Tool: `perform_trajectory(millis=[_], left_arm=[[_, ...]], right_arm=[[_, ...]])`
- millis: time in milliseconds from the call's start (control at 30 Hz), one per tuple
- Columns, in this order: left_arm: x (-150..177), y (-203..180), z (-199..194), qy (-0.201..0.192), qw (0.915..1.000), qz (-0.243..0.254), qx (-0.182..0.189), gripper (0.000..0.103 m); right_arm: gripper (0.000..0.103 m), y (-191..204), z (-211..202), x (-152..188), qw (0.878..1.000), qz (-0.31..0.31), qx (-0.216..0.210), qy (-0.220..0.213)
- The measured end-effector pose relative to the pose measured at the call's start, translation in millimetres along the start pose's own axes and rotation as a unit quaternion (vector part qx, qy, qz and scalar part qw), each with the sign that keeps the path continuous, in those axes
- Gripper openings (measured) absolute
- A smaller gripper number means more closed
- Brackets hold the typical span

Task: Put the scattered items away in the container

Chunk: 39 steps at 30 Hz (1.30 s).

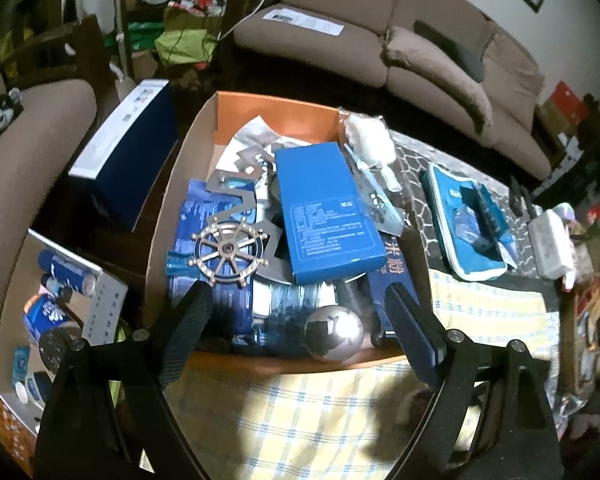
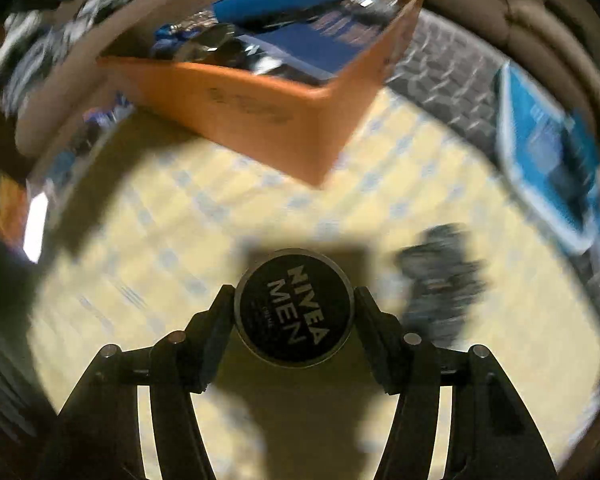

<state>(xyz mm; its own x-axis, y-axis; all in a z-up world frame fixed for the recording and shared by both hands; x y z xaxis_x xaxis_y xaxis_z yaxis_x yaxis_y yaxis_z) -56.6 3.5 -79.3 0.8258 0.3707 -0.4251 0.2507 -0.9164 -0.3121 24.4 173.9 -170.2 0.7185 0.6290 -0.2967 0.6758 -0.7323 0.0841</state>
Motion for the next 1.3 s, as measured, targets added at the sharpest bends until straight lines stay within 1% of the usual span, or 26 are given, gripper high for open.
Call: perform_trajectory(millis=[67,100,167,200,267,333,400,500,533,667,767,800,900,967,1033,1100,1133,1200,1233,1300], left_arm=[[2,3,0,0.006,1.0,-0.006,0.004,0.086],[3,5,-1,0.007,0.9999,-0.008,0.007,0.086],[4,9,-3,0.006,0.9999,-0.01,0.006,0.086],[4,11,-5,0.006,0.9999,-0.012,0.006,0.086],[3,14,-7,0.005,0.9998,-0.017,0.007,0.086],[2,17,-8,0.004,0.9997,-0.022,0.009,0.086],[2,18,-6,0.007,0.9996,-0.024,0.009,0.086],[4,18,-4,0.011,0.9996,-0.024,0.006,0.086],[4,18,-4,0.012,0.9997,-0.022,0.007,0.086],[8,20,-5,0.012,0.9997,-0.021,0.004,0.086],[14,21,-3,0.025,0.9994,-0.022,0.01,0.086],[18,21,-1,0.03,0.9993,-0.02,0.013,0.086],[28,18,1,0.046,0.9988,-0.006,0.015,0.086],[36,15,3,0.06,0.998,0.004,0.018,0.086],[50,9,4,0.083,0.996,0.025,0.022,0.086],[67,0,5,0.112,0.9919,0.049,0.034,0.086],[74,-4,6,0.124,0.9899,0.057,0.04,0.086],[96,-20,8,0.156,0.9826,0.085,0.054,0.086],[105,-27,11,0.167,0.9795,0.098,0.054,0.086],[124,-41,20,0.186,0.973,0.132,0.033,0.086]], right_arm=[[0.061,11,11,-8,0.999,0.036,-0.025,-0.001],[0.061,18,19,-15,0.999,0.039,-0.027,0.0],[0.063,28,27,-23,1.0,0.025,-0.013,0.008],[0.069,35,26,-25,1.0,0.018,-0.007,0.009],[0.078,36,21,-33,1.0,0.02,-0.014,-0.009],[0.079,35,7,-39,0.998,0.035,-0.032,-0.035],[0.081,22,-7,-44,0.995,0.059,-0.048,-0.059],[0.083,3,-26,-39,0.99,0.094,-0.058,-0.085],[0.083,-3,-29,-39,0.989,0.1,-0.055,-0.089],[0.083,-28,-44,-28,0.986,0.129,-0.02,-0.104],[0.084,-57,-50,-16,0.984,0.146,0.028,-0.1],[0.084,-70,-47,-11,0.983,0.152,0.054,-0.092],[0.084,-95,-39,4,0.98,0.155,0.105,-0.065],[0.084,-107,-29,12,0.978,0.164,0.116,-0.051],[0.084,-116,-22,18,0.977,0.17,0.125,-0.043],[0.084,-126,-19,21,0.973,0.181,0.135,-0.044],[0.084,-129,-17,22,0.972,0.188,0.132,-0.047],[0.084,-132,-15,19,0.972,0.196,0.121,-0.055],[0.084,-134,-12,16,0.972,0.197,0.119,-0.055],[0.082,-136,-6,12,0.972,0.193,0.123,-0.048]])
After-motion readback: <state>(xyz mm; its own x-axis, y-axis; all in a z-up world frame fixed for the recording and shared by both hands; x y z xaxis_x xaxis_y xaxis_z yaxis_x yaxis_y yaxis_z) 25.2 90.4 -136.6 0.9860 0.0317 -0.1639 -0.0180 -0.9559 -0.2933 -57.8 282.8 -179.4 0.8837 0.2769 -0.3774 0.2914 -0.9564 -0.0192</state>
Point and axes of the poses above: each gripper's, at about its wrist camera, not at the fingertips, and z roughly the way its jaws point, y to its left, x to its underside, the point moved 7 cm from there along z, roughly the way its jaws point, and after that the axes turned 6 degrees about -z, right-handed, at the moved point
